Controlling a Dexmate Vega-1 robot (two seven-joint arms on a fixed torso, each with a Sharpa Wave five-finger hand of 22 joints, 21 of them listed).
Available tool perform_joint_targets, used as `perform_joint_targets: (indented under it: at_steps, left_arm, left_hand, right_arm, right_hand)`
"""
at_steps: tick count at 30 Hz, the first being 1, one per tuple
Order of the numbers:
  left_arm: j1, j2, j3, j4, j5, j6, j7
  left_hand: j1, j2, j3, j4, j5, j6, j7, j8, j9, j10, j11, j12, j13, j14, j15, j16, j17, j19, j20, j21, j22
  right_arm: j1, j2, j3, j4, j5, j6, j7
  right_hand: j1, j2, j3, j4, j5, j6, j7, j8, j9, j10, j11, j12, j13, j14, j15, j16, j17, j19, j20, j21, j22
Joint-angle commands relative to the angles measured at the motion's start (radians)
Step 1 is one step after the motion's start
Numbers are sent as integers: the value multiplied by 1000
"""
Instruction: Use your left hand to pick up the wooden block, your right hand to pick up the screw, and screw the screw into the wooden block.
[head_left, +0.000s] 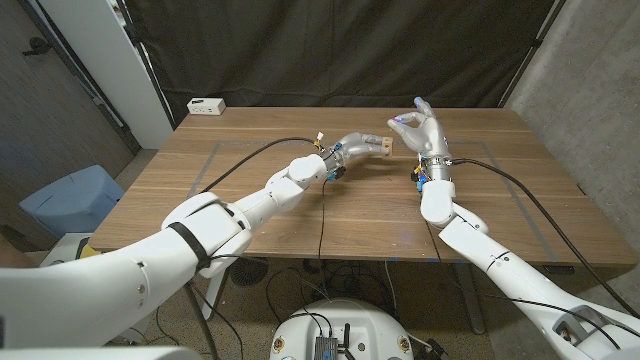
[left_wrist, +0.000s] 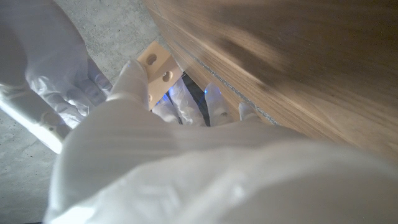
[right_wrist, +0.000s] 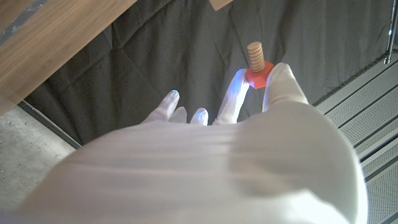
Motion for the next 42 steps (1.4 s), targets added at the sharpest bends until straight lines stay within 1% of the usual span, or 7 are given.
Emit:
perform_joint_targets:
  at_steps: [1, 4, 19, 30, 42]
  left_arm:
    - [-19, -24, 4, 46, -1, -15, -7]
    - [-21, -27, 6, 53, -1, -19, -8]
    - [-6, -12, 5, 14, 0, -3, -2]
    - [-7, -12, 4, 17, 1, -9, -1]
    - [1, -3, 2, -3, 1, -3, 2]
  left_hand:
    - [-4, 3, -1, 5, 4, 7, 3, 7, 4, -3, 4, 1, 3, 0, 6, 5, 2, 1, 7, 3, 5]
    - [-4, 3, -2, 5, 4, 6, 3, 7, 4, -3, 4, 1, 3, 0, 6, 5, 2, 1, 7, 3, 5]
    - [-3, 3, -2, 5, 4, 6, 4, 7, 4, -3, 4, 1, 4, 0, 5, 5, 2, 1, 8, 3, 5]
    - [-3, 3, -2, 4, 4, 5, 4, 7, 4, -2, 4, 2, 4, 1, 5, 5, 2, 2, 8, 3, 6]
    - [-3, 4, -2, 4, 4, 6, 5, 8, 4, -3, 4, 1, 4, 0, 6, 5, 2, 2, 7, 3, 6]
  right_arm:
    - [9, -10, -12, -3, -21, -20, 10]
    - [9, -7, -12, -1, -17, -26, 11]
    - [11, -3, -19, 18, -8, -24, 11]
    - [13, 3, -24, 27, -8, -30, 1]
    - [13, 2, -30, 36, -10, -30, -4]
  right_hand:
    - [2, 5, -2, 1, 8, 0, -7, -2, 1, 0, 8, -2, 5, 1, 8, -6, 2, 0, 6, -4, 2]
    - [2, 5, -2, 2, 8, -2, -8, -2, 1, 0, 9, -2, 5, 1, 10, -6, 2, 0, 5, -4, 2]
    - [0, 6, -4, 2, 8, -3, -8, -2, 1, 1, 12, -2, 5, 3, 11, -5, 2, 1, 4, -4, 2]
    - [1, 7, -4, 2, 9, -1, -5, 0, 0, 3, 13, -2, 5, 6, 12, -4, 3, 2, 3, -3, 2]
    - [1, 8, -5, 2, 9, 0, -6, 2, 1, 4, 13, -2, 6, 9, 11, -3, 3, 4, 3, -2, 2]
